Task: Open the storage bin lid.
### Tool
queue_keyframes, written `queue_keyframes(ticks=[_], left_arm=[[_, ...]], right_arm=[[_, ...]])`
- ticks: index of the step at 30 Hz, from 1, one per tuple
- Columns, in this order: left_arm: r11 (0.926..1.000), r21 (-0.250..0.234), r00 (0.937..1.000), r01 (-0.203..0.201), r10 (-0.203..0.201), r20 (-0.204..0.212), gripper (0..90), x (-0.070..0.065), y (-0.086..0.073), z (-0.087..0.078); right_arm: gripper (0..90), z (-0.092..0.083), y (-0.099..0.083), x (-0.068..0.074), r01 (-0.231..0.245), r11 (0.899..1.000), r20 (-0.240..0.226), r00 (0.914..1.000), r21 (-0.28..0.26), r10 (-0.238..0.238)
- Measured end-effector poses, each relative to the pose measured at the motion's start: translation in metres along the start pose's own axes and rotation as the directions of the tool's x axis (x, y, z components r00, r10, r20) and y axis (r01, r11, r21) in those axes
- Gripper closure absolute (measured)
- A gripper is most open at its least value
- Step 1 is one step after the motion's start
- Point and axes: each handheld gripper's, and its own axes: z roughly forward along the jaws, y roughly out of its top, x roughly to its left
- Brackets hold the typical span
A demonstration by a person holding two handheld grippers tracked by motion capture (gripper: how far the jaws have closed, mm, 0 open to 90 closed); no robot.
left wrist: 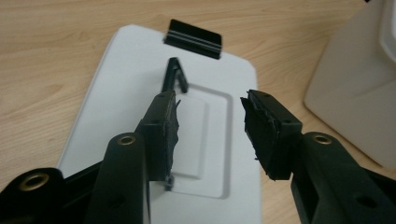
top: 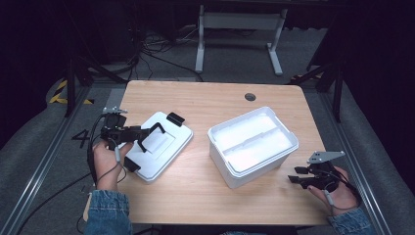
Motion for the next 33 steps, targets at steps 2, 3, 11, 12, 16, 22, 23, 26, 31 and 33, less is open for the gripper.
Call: queue_keyframes(ticks=[2, 3, 11, 12, 16, 22, 23, 26, 31, 33], left_arm=[[0.9991, -0.005, 0.9991, -0.042, 0.042, 0.002, 53.9, -0.013, 0.003, -0.008], [0.9984, -0.007, 0.9985, -0.055, 0.055, 0.004, 53.4, -0.018, 0.004, -0.010], [0.9809, -0.018, 0.9810, -0.194, 0.194, -0.005, 50.4, -0.061, 0.001, -0.031], [0.9759, -0.020, 0.9761, -0.217, 0.217, -0.006, 50.4, -0.065, -0.001, -0.032], [0.9737, -0.032, 0.9740, -0.225, 0.226, 0.018, 49.3, -0.078, -0.011, -0.030], [0.9640, -0.018, 0.9642, -0.265, 0.265, -0.004, 48.2, -0.092, -0.025, -0.023], [0.9624, -0.016, 0.9625, -0.271, 0.271, -0.009, 48.2, -0.094, -0.027, -0.021], [0.9611, -0.004, 0.9611, -0.276, 0.276, -0.003, 48.0, -0.098, -0.034, -0.016], [0.9611, -0.013, 0.9608, -0.276, 0.276, 0.026, 46.4, -0.108, -0.044, -0.006], [0.9574, -0.025, 0.9566, -0.288, 0.289, 0.042, 45.7, -0.112, -0.048, 0.000]], right_arm=[[53.4, -0.001, 0.000, -0.001, -0.004, 1.000, 0.000, 1.0000, -0.006, 0.004], [53.4, -0.001, 0.000, -0.002, -0.006, 1.000, 0.001, 1.0000, -0.007, 0.006], [52.9, -0.004, 0.003, -0.006, -0.004, 1.000, 0.012, 0.9999, -0.019, 0.005], [52.8, -0.004, 0.004, -0.007, -0.003, 1.000, 0.012, 0.9999, -0.022, 0.003], [51.9, -0.004, 0.006, -0.009, -0.001, 0.999, 0.020, 0.9998, -0.033, 0.002], [51.1, -0.001, 0.009, -0.012, 0.019, 0.999, 0.029, 0.9994, -0.048, -0.017], [50.8, -0.001, 0.009, -0.012, 0.018, 0.999, 0.030, 0.9994, -0.051, -0.017], [50.6, 0.002, 0.010, -0.014, 0.025, 0.998, 0.035, 0.9991, -0.057, -0.023], [50.2, 0.005, 0.011, -0.016, 0.032, 0.998, 0.039, 0.9988, -0.059, -0.029], [50.1, 0.006, 0.010, -0.016, 0.033, 0.998, 0.042, 0.9987, -0.059, -0.030]])
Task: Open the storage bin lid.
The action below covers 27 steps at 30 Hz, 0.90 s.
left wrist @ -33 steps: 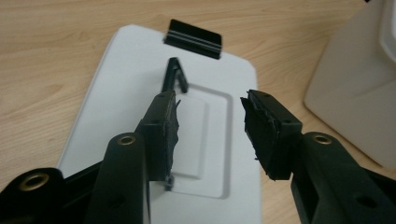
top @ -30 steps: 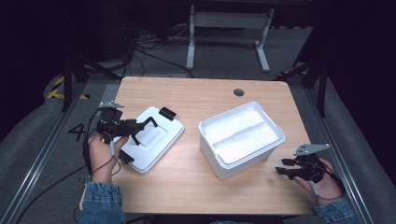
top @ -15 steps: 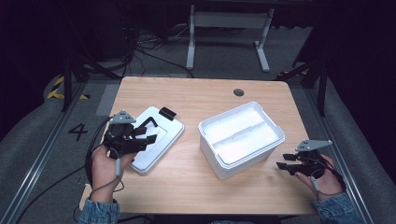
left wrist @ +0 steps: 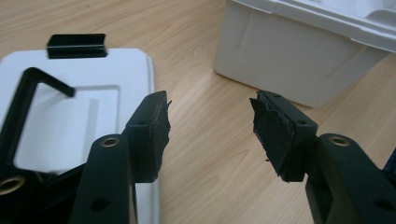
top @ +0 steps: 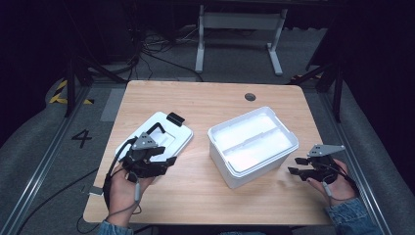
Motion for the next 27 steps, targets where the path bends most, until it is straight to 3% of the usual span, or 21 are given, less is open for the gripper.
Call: queue_keyframes(ticks=[2, 4, 7, 14, 16, 17, 22, 24, 27], left_arm=[[1.0000, 0.004, 0.9999, -0.001, 0.001, 0.017, 45.7, -0.004, -0.002, 0.007], [0.9992, 0.024, 0.9993, -0.033, 0.033, 0.018, 46.0, -0.005, -0.004, 0.017], [0.9991, 0.038, 0.9995, -0.018, 0.017, 0.028, 46.3, -0.009, -0.007, 0.028], [0.9975, 0.062, 0.9976, -0.032, 0.028, 0.062, 48.4, -0.020, -0.017, 0.055], [0.9974, 0.072, 0.9978, -0.011, 0.007, 0.066, 48.3, -0.023, -0.021, 0.063], [0.9965, 0.079, 0.9974, -0.024, 0.019, 0.070, 47.8, -0.025, -0.023, 0.069], [0.9957, 0.089, 0.9977, -0.027, 0.021, 0.064, 47.3, -0.029, -0.026, 0.078], [0.9926, 0.111, 0.9974, -0.049, 0.042, 0.059, 46.7, -0.030, -0.026, 0.080], [0.9914, 0.121, 0.9962, -0.051, 0.042, 0.076, 46.6, -0.031, -0.028, 0.083]], right_arm=[[50.1, 0.000, -0.001, -0.001, 0.000, 1.000, -0.001, 1.0000, -0.002, 0.000], [50.1, 0.001, -0.003, -0.003, -0.012, 1.000, -0.002, 0.9999, -0.005, 0.012], [49.9, 0.001, -0.005, -0.003, -0.017, 1.000, 0.000, 0.9999, -0.004, 0.017], [49.8, 0.003, -0.008, -0.005, -0.029, 1.000, -0.005, 0.9996, -0.003, 0.029], [49.8, 0.004, -0.008, -0.004, -0.030, 1.000, -0.007, 0.9995, -0.001, 0.030], [49.7, 0.004, -0.009, -0.005, -0.028, 1.000, -0.006, 0.9996, 0.002, 0.028], [49.7, 0.006, -0.009, -0.004, -0.026, 1.000, -0.006, 0.9996, 0.006, 0.026], [49.7, 0.007, -0.009, -0.004, -0.029, 1.000, -0.008, 0.9995, 0.010, 0.029], [49.8, 0.008, -0.010, -0.004, -0.024, 1.000, -0.005, 0.9997, 0.012, 0.024]])
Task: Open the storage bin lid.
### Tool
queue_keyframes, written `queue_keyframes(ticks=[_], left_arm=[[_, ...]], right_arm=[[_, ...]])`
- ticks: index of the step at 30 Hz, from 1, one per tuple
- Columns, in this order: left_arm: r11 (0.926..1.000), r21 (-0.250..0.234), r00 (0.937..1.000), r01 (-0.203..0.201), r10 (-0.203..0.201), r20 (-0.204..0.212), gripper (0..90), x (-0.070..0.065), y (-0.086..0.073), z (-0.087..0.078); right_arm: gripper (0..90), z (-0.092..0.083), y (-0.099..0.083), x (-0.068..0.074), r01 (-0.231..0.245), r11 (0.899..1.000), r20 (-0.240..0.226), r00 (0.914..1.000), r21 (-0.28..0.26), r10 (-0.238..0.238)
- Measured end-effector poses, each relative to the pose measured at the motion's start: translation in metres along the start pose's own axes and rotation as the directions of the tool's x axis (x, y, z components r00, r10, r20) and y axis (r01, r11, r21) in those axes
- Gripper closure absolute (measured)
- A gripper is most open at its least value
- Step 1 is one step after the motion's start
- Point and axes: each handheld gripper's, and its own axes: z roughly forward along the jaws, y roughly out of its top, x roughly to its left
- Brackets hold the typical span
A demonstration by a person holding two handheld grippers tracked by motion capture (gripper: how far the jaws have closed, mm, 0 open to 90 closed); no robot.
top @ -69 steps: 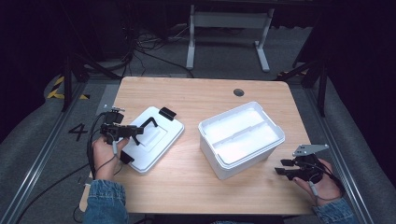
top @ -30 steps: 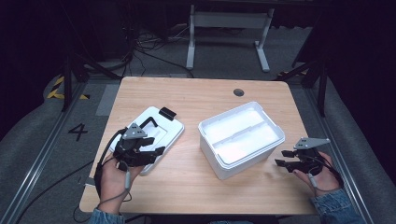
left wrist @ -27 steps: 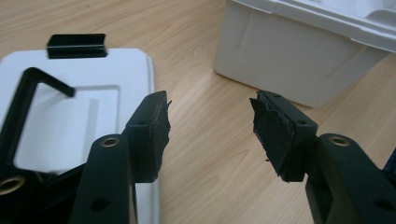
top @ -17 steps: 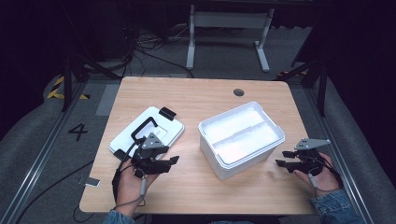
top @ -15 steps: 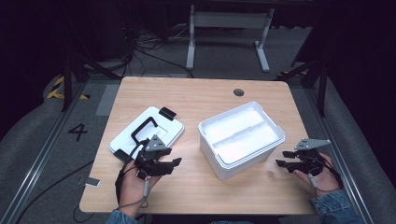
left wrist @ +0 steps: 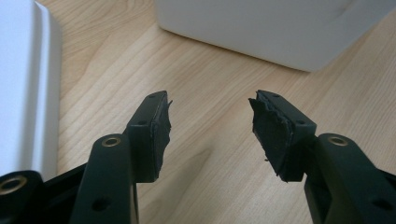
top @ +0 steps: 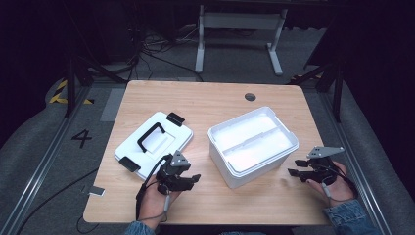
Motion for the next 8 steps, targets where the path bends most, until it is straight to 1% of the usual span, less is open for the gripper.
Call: queue_keyframes(ticks=[2, 4, 6, 7, 8], left_arm=[[0.9999, 0.013, 0.9999, 0.007, -0.007, 0.010, 46.5, 0.0008, -0.0005, 0.0017], [0.9994, 0.033, 1.0000, 0.000, 0.000, 0.003, 46.6, 0.0015, -0.0009, 0.0034], [0.9993, 0.037, 1.0000, 0.003, -0.003, 0.004, 46.5, 0.0008, -0.0012, 0.0034], [0.9996, 0.028, 1.0000, -0.006, 0.006, -0.002, 46.4, 0.0009, -0.0009, 0.0032], [0.9995, 0.031, 1.0000, -0.006, 0.006, -0.001, 46.5, 0.0010, -0.0008, 0.0026]], right_arm=[[49.7, 0.0009, -0.0001, 0.0006, -0.001, 1.000, -0.001, 1.0000, 0.007, 0.001], [49.7, 0.0017, 0.0000, 0.0010, 0.001, 1.000, -0.002, 1.0000, 0.011, -0.001], [49.7, 0.0017, 0.0000, 0.0010, 0.001, 1.000, -0.002, 1.0000, 0.011, -0.001], [49.7, 0.0016, 0.0000, 0.0010, 0.000, 1.000, -0.001, 1.0000, 0.010, 0.000], [49.7, 0.0014, 0.0000, 0.0008, 0.000, 1.000, 0.000, 1.0000, 0.010, 0.000]])
